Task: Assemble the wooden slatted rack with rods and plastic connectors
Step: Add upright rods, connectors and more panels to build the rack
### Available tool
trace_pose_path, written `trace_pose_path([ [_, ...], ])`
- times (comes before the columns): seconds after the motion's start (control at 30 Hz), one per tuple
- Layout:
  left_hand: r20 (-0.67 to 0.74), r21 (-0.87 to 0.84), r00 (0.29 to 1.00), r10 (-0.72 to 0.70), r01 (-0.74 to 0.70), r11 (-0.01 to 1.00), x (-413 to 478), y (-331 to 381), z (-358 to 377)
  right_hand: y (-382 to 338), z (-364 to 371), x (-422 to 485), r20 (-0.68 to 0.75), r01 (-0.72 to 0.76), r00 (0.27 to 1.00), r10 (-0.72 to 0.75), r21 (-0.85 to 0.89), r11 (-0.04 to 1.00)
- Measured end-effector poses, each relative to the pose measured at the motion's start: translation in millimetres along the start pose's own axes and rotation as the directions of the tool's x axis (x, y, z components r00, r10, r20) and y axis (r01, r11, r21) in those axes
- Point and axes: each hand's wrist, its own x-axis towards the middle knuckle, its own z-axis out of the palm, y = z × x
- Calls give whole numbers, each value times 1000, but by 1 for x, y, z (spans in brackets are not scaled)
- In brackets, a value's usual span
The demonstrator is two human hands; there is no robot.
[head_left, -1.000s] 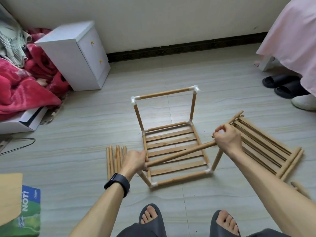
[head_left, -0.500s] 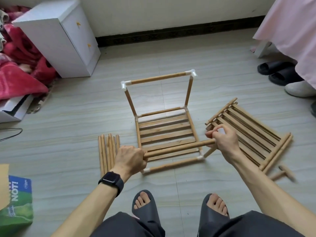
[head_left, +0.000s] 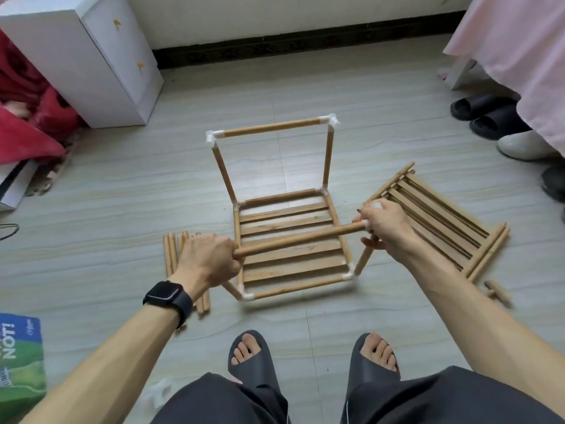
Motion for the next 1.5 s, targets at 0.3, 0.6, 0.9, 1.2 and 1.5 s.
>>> trace_pose_path([
  [0.3, -75, 46, 996, 45, -41, 998, -7, 3, 15, 16, 9, -8, -77, 34, 996, -37, -43, 999],
  [0.6, 148, -40, 970, 194, -190, 981, 3, 19, -20, 20, 1, -1, -27, 103, 993, -114, -271, 957],
  [0.9, 106, -295, 905, 413, -368, 882, 67, 132, -74, 48, -18, -3, 155, 100, 984, -89, -70, 992],
  [1.2, 66, -384, 916, 397, -343, 857, 95, 210, -55, 116, -61, 22, -75, -101, 990, 122, 230, 968],
  [1.5, -36, -372, 914, 405, -388, 843, 95, 214, -42, 217, -151, 80, -568, -517, 757, 323, -218, 828],
])
